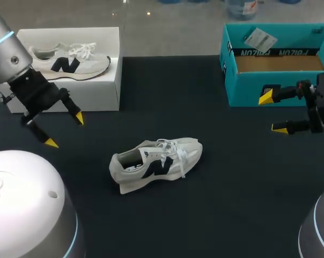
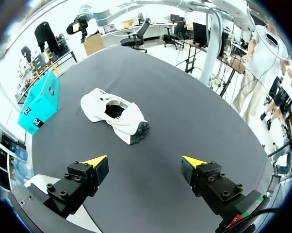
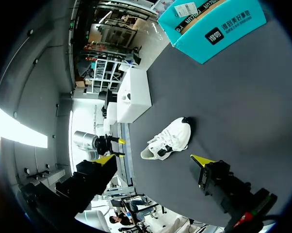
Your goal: Take the shoe out of the shoebox, open the shoe tongue, remove and reinsert the insole, then place the shoe into the shoebox
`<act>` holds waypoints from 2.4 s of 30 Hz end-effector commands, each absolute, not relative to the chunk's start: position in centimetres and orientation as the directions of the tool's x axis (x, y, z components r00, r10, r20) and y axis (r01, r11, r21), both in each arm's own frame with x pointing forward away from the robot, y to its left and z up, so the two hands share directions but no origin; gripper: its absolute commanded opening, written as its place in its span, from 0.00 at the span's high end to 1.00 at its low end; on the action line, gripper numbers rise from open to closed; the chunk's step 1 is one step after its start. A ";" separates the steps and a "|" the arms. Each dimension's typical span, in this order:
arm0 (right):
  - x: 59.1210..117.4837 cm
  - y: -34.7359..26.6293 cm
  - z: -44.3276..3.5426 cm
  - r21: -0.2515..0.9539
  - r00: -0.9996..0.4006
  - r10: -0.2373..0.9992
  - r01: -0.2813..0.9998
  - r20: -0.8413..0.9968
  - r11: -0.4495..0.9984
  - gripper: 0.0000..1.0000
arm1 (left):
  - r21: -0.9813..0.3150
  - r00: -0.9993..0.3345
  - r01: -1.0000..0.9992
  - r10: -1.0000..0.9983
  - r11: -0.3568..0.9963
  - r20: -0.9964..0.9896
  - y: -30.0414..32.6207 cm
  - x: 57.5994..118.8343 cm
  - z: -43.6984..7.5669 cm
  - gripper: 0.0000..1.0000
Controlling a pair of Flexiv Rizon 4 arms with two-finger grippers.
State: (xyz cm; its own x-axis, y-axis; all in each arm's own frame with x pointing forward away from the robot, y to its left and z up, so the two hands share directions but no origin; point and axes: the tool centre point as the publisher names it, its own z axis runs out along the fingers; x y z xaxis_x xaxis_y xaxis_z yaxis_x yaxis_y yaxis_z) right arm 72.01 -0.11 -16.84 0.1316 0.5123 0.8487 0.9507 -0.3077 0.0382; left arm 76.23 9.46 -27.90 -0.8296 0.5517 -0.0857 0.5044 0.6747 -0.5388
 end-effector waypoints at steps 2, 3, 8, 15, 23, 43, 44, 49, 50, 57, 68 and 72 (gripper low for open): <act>71.9 0.0 -16.8 0.038 0.134 0.515 0.950 0.847 -0.310 0.00 | -0.607 -0.970 0.242 0.192 0.757 -0.147 10.2 75.7 -28.7 0.00; 71.9 0.0 -16.8 0.038 0.134 0.515 0.950 0.847 -0.310 0.00 | -0.607 -0.970 0.242 0.192 0.757 -0.147 10.2 75.7 -28.7 0.00; 71.9 0.0 -16.8 0.038 0.134 0.515 0.950 0.847 -0.310 0.00 | -0.607 -0.970 0.242 0.192 0.757 -0.147 10.2 75.7 -28.7 0.00; 71.9 0.0 -16.8 0.038 0.134 0.515 0.950 0.847 -0.310 0.00 | -0.607 -0.970 0.242 0.192 0.757 -0.147 10.2 75.7 -28.7 0.00; 71.9 0.0 -16.8 0.038 0.134 0.515 0.950 0.847 -0.310 0.00 | -0.699 -0.983 0.159 0.174 0.697 -0.050 11.8 76.4 -30.1 0.00; 71.9 0.0 -16.8 0.038 0.134 0.515 0.950 0.847 -0.310 0.00 | -0.859 -0.991 0.022 0.126 0.511 0.049 14.0 76.3 -35.4 0.00; 71.9 0.0 -16.8 0.038 0.134 0.515 0.950 0.847 -0.310 0.00 | -0.860 -0.991 0.015 0.123 0.510 0.056 14.1 76.3 -35.4 0.00; 71.9 0.0 -16.8 0.038 0.134 0.515 0.950 0.847 -0.310 0.00 | -0.890 -0.988 0.019 0.144 0.456 0.053 14.0 75.8 -36.0 0.00; 71.9 0.0 -16.8 0.038 0.134 0.515 0.950 0.847 -0.310 0.00 | -0.887 -0.989 0.023 0.137 0.461 0.046 14.0 75.7 -36.1 0.00; 71.9 0.0 -16.8 0.038 0.134 0.515 0.950 0.847 -0.310 0.00 | -0.870 -0.993 0.005 0.105 0.493 0.054 13.7 75.6 -36.3 0.00; 71.9 0.0 -16.8 0.038 0.134 0.515 0.950 0.847 -0.310 0.00 | -0.870 -0.993 0.005 0.105 0.493 0.054 13.7 75.6 -36.3 0.00; 71.9 0.0 -16.8 0.038 0.134 0.515 0.950 0.847 -0.310 0.00 | -0.870 -0.993 0.005 0.105 0.493 0.054 13.7 75.6 -36.3 0.00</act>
